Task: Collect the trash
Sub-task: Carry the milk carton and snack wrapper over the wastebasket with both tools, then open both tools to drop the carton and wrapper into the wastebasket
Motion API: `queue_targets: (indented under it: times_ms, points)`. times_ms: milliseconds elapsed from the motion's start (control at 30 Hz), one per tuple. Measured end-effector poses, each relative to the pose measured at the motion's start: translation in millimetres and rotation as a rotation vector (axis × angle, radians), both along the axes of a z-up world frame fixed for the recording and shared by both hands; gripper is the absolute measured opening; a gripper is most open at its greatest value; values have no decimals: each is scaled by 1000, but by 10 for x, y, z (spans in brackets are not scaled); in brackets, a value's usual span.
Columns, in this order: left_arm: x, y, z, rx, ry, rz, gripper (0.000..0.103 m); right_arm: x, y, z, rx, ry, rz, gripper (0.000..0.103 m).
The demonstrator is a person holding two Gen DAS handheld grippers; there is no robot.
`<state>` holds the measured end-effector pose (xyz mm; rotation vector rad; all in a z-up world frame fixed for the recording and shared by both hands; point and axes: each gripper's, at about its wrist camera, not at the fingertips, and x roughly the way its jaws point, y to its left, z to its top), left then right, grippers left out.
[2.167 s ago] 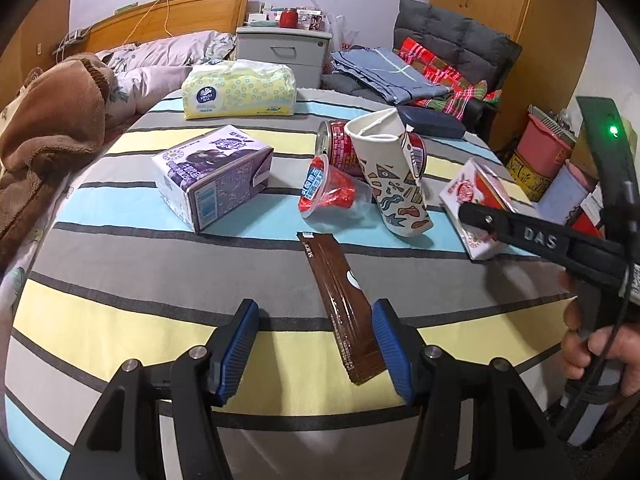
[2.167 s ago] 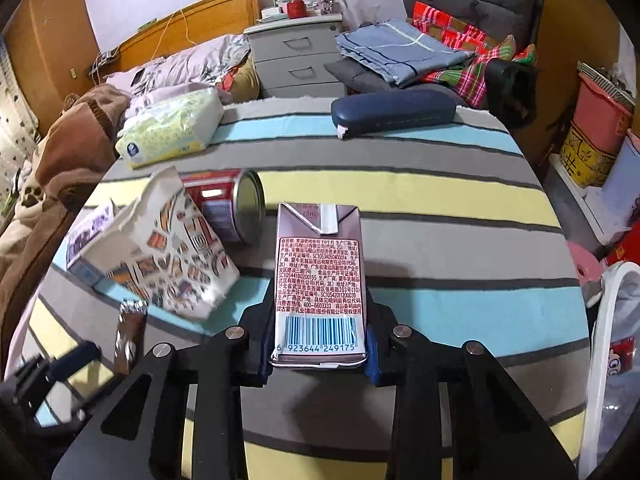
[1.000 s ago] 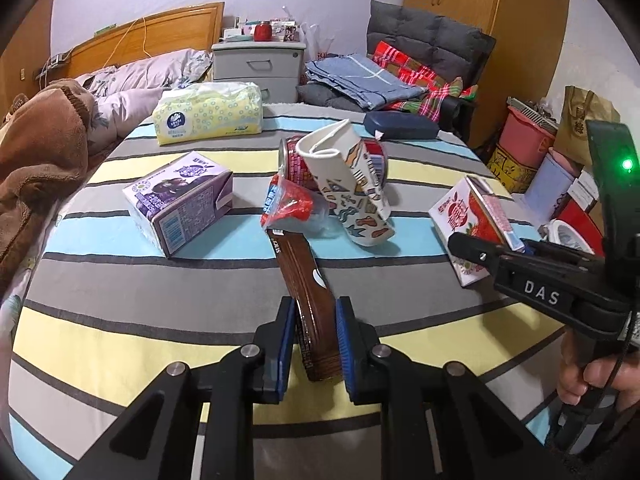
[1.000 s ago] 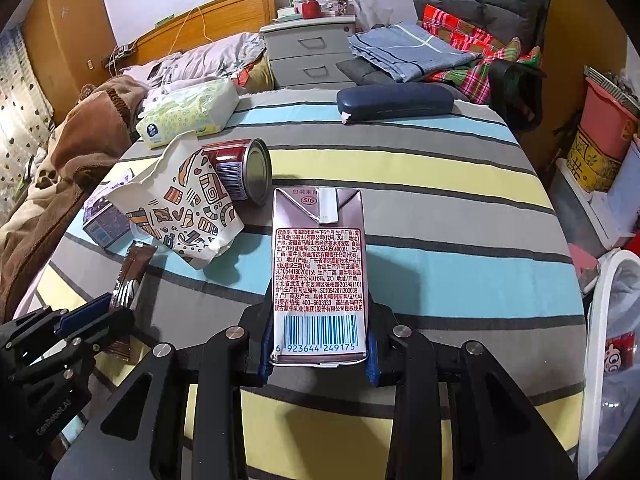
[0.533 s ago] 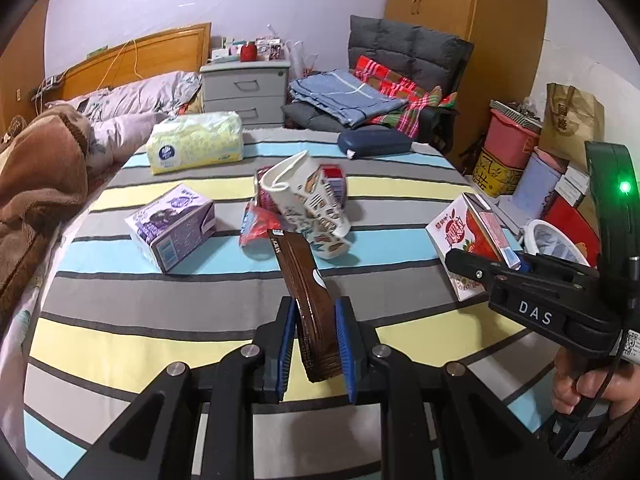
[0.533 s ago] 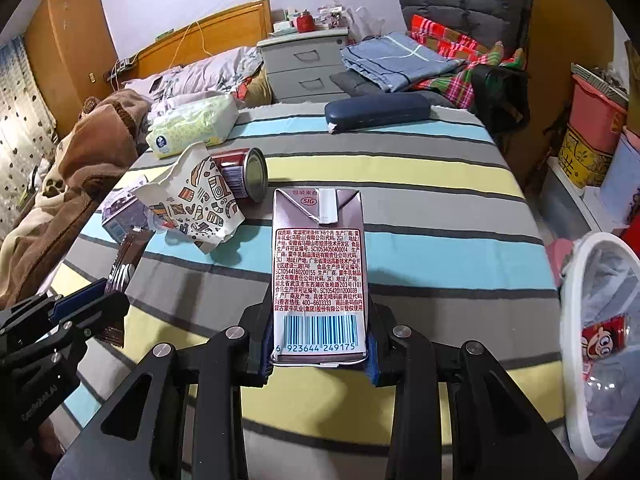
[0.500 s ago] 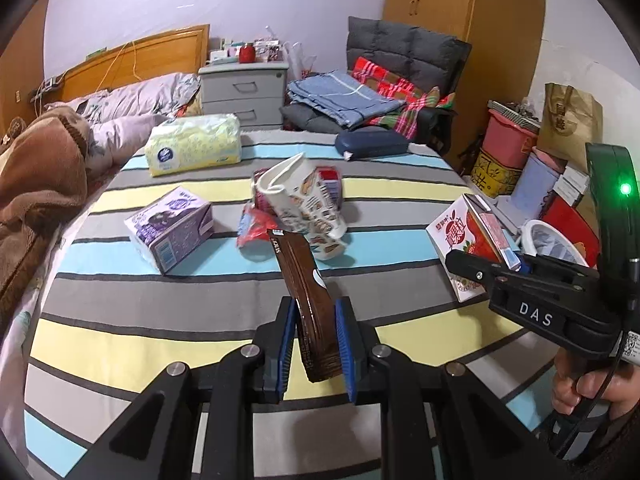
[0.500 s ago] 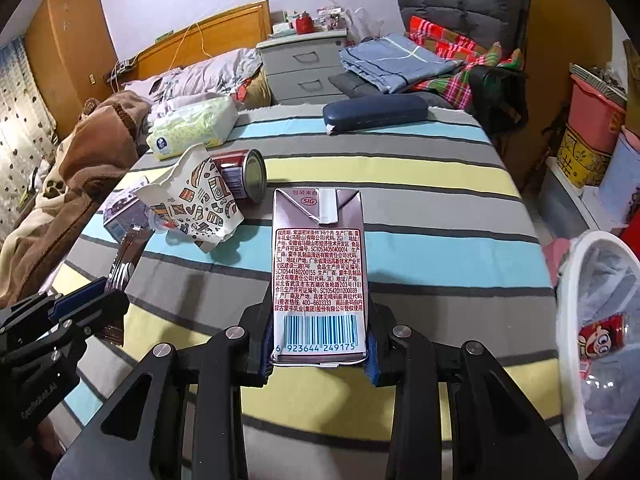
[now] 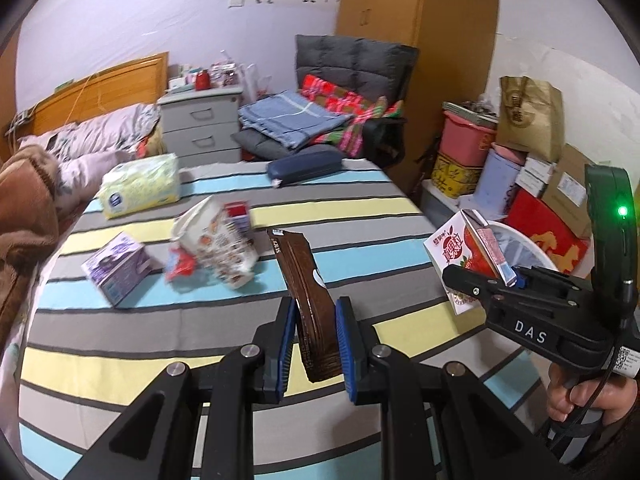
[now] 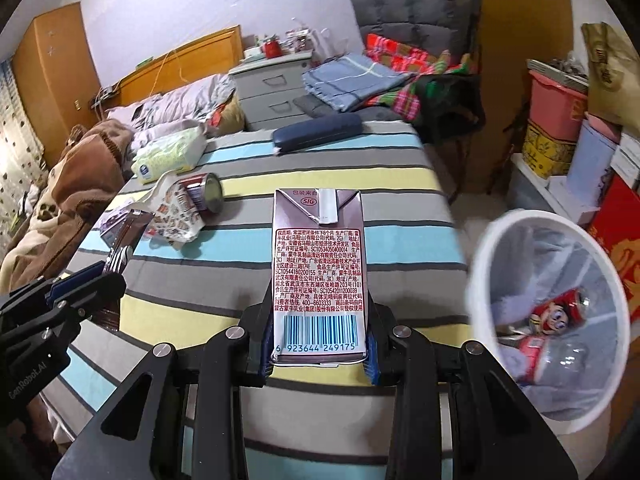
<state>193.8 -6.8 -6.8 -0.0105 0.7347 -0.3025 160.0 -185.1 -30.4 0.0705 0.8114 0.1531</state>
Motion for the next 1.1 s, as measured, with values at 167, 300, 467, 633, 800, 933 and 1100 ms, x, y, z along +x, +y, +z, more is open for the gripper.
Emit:
queue_targets:
  times_ms: [167,300,467,633,800,933,1100]
  points:
    - [-42,-297,69,-1,-16,-50,21,-86,-247,47,-9,-17,-52,35]
    - [-65,-595,115,-2,-27,-99,21,-164,-471,75,-11,-27,-94,35]
    - [-82,-960,142,-1,-36,-162,21,-276,-770,103,-21,-39,-144,35]
    - [-50,-1295,119,-5,-26,-212,21,-385,-1056,97,-27,-43,-191,35]
    - [-22,-1636,93,-3,-18,-268,21,-407,-1285,88,-14,-41,-228,35]
    - [9,-1903,78,0,-9,-310,21,-379,-1421,59,-5,-26,-241,35]
    - [43,-2199,34,1,5,-357,21,-363,-1558,0,-8,-8,-259,35]
